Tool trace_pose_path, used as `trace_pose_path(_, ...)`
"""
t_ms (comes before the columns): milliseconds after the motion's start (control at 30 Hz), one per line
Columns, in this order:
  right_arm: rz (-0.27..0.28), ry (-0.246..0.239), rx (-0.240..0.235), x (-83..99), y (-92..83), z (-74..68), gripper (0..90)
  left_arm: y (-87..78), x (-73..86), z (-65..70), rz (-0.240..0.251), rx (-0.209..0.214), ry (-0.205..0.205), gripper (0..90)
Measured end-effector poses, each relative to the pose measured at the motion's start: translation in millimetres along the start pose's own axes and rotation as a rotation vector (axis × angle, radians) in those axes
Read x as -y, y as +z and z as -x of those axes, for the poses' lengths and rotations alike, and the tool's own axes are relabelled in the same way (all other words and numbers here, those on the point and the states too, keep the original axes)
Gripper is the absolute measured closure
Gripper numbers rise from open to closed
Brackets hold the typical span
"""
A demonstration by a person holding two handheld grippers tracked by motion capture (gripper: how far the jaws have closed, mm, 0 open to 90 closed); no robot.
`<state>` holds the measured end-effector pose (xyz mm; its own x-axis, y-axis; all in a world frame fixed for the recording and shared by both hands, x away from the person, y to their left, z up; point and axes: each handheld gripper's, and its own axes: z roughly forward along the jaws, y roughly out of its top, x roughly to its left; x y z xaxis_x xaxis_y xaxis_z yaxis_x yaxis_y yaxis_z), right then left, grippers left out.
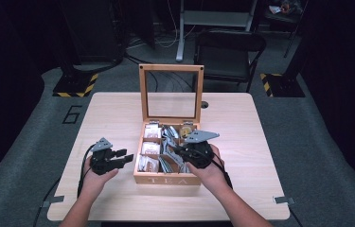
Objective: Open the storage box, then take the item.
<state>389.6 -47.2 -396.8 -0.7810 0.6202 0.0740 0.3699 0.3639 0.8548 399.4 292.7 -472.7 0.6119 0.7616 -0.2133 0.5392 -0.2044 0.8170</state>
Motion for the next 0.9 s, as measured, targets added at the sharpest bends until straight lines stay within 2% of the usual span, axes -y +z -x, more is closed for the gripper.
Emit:
trace_pose_path(167,0.007,0.011,0.017,-2.7,-6.6,3.5,89.9,1.4,0.3,-0.3,0.007,-0.008,0.009,53.8)
trace_pose_path(267,0.003,-0.001,0.021,-3.6,-9.2,6.4,89.9,-0.2,-0.1,-0.4,0.005,-0.002,0.001,53.8)
trace_pose_path(400,0.014,0.010,0.028,-4.7,-13.2,9.1,89.9,-0.7,-0.1,-1.9,0.009,-0.003,0.001,53.8)
trace_pose_path(700,0.043,0.016,0.054,-6.9,-25.4,15.8,89.9,-1.1,-0.5,-1.3,-0.004,0.002,0.026,53.8)
trace_pose_path(733,0.038,0.027,0.055,-6.6,-26.4,16.0,89.9,-1.6,0.0,-1.7,-0.003,0.002,0.026,53.8)
trace_pose_path(900,0.032,0.016,0.061,-6.8,-29.9,19.7,89.9,-7.0,2.3,-3.8,0.005,-0.014,0.025,53.7)
